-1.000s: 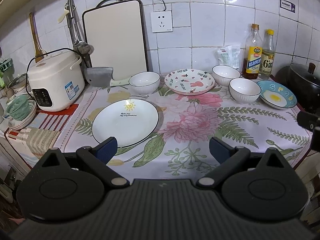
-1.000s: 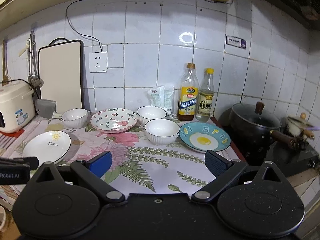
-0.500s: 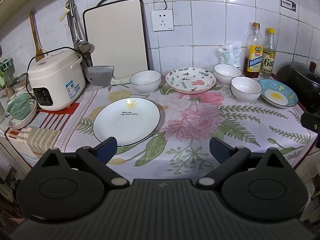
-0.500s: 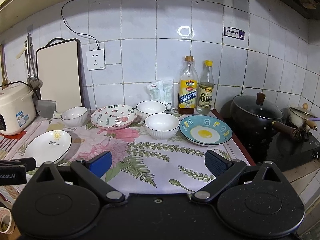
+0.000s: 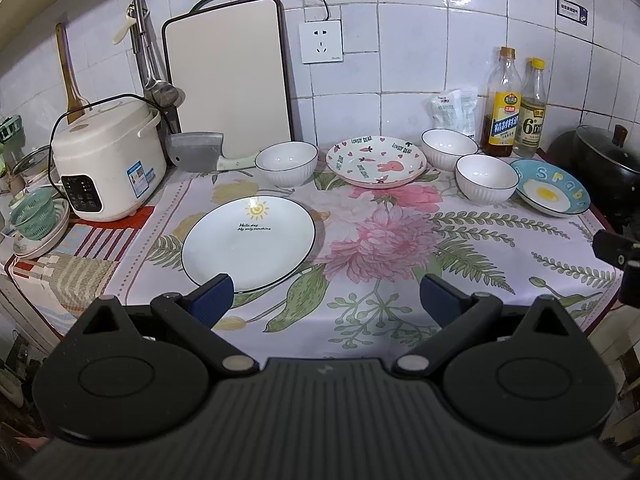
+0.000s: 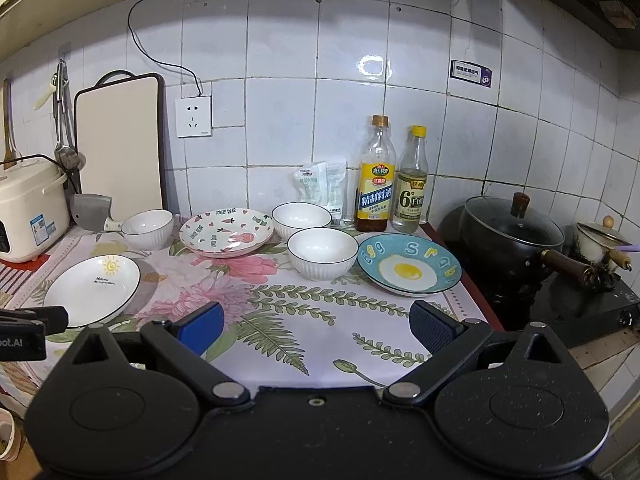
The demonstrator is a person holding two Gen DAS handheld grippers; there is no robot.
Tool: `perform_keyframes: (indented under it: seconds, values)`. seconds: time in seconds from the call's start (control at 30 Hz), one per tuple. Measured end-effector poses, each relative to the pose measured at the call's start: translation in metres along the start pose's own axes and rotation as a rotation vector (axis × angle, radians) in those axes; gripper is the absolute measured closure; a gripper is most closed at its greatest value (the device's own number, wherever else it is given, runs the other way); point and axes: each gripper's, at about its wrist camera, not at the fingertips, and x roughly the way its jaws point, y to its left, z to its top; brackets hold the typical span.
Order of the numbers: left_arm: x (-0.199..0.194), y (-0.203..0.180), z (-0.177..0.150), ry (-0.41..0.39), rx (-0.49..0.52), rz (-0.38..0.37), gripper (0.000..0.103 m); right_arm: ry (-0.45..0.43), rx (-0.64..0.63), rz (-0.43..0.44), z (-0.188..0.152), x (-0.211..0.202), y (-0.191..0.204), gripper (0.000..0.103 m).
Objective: Organize plates and bowls
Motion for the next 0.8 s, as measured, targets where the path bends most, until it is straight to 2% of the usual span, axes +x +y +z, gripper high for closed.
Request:
perform_keyframes:
  seconds: [0.4,0.5,0.57,0.63,0.8]
  values:
    - [-0.008,0.007,0.015,0.042,0.033,-0.029,0.002,0.001,-0.016,0.012,0.004,0.003,0.002,0.002]
    - [-0.005,0.015,0.022,0.062,0.024,-0.054,0.002,0.003,-0.03,0.03,0.007,0.004,0.006,0.002]
    - [0.003,0.026,0.028,0.104,-0.003,-0.101,0.002,0.0,-0.067,0.035,0.009,0.009,0.013,0.002]
    - [0.013,0.041,0.033,0.121,-0.041,-0.118,0.002,-0.013,-0.098,0.06,0.011,0.015,0.022,0.002]
    - [0.046,0.08,0.039,0.125,-0.075,-0.049,0.003,-0.025,-0.154,0.169,0.015,0.043,0.05,0.002]
